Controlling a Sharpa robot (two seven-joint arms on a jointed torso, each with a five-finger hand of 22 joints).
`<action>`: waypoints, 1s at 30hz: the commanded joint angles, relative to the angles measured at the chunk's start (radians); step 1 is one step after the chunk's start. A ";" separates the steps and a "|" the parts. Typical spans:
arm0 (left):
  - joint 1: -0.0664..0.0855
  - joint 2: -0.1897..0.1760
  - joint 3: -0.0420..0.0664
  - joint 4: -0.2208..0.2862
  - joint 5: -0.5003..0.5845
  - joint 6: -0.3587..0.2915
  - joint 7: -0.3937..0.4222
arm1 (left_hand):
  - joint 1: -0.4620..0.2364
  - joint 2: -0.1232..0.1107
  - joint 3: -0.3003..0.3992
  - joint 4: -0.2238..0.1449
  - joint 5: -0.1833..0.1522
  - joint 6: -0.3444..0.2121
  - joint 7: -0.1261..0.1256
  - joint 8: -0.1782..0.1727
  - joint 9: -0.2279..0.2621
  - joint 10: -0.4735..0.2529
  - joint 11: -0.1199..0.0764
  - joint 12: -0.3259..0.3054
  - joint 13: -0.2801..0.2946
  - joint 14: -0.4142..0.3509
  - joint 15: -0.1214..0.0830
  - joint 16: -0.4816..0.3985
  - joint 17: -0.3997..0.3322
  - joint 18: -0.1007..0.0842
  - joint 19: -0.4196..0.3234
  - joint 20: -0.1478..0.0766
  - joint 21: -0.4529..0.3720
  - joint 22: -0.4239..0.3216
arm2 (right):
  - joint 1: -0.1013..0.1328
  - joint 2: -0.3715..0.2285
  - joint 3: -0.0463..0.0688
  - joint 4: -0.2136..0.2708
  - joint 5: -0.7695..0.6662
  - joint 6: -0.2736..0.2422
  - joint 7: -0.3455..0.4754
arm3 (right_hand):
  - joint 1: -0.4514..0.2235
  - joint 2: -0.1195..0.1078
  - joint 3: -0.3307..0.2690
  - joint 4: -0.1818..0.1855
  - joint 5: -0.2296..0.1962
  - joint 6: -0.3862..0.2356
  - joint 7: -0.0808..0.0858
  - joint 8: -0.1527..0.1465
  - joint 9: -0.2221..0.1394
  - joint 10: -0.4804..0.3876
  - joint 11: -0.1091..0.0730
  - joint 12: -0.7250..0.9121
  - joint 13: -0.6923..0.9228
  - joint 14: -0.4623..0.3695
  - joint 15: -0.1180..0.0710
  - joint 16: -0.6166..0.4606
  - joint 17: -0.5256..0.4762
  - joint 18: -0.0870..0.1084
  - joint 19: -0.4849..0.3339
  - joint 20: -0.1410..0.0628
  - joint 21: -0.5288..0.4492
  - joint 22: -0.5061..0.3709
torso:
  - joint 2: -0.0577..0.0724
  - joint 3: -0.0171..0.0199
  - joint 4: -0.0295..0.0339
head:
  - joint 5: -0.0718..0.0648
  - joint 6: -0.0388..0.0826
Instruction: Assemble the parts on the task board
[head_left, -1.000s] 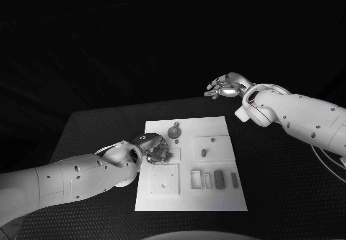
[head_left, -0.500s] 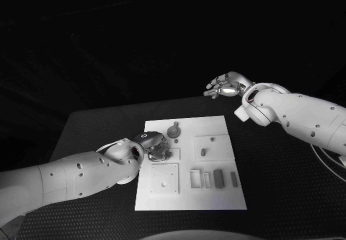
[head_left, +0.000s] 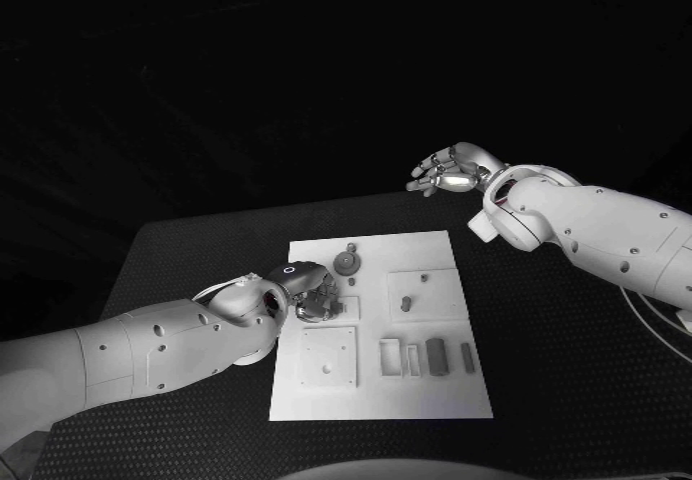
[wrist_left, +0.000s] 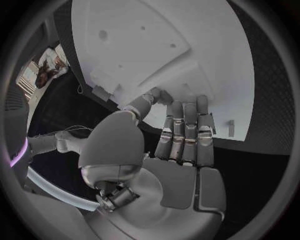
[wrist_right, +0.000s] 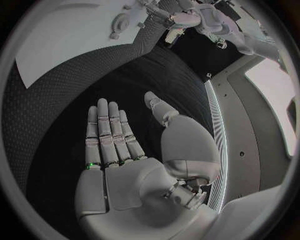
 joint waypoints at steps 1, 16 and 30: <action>-0.015 0.005 -0.013 -0.004 -0.032 0.113 -0.032 | 0.003 0.007 -0.001 -0.008 0.009 0.000 0.002 0.002 -0.009 -0.001 0.000 0.007 -0.001 -0.003 -0.006 0.008 -0.001 -0.002 0.005 -0.004 0.007 0.005 | 0.000 0.000 0.000 0.002 0.000 0.012 0.011 | 0.005 0.002 -0.002 -0.003 0.003 -0.006 0.033 0.006 -0.001 0.000 0.004 0.005 -0.001 0.003 0.006 -0.004 0.001 -0.011 -0.002 0.001 -0.006 0.001 | 0.000 -0.0006 0.0002 | -0.001 -0.001; -0.025 0.016 -0.013 -0.018 -0.073 0.107 -0.028 | 0.026 0.004 0.009 -0.031 0.049 -0.007 0.004 -0.001 -0.025 0.008 -0.002 0.041 -0.001 0.008 -0.016 0.034 0.003 -0.002 0.022 -0.012 0.013 0.030 | 0.000 0.002 0.000 0.004 0.001 0.011 0.012 | 0.004 0.003 -0.003 -0.002 0.003 -0.006 0.033 0.006 -0.002 0.000 0.004 0.006 -0.003 0.003 0.006 -0.006 0.003 -0.011 -0.002 0.002 -0.007 0.002 | 0.000 -0.0003 0.0000 | -0.001 0.000; -0.025 0.004 -0.012 -0.014 -0.063 0.003 0.029 | 0.051 0.023 0.080 -0.005 0.063 0.040 -0.017 0.027 -0.030 0.050 -0.024 0.065 -0.012 0.049 -0.040 0.054 0.000 -0.005 0.063 -0.033 0.023 0.054 | 0.000 -0.001 0.000 0.008 0.003 0.006 0.015 | 0.003 0.004 -0.003 -0.001 0.003 -0.006 0.033 0.007 -0.002 0.000 0.003 0.007 -0.004 0.003 0.006 -0.006 0.003 -0.011 -0.001 0.002 -0.008 0.003 | 0.000 -0.0004 0.0002 | 0.001 0.007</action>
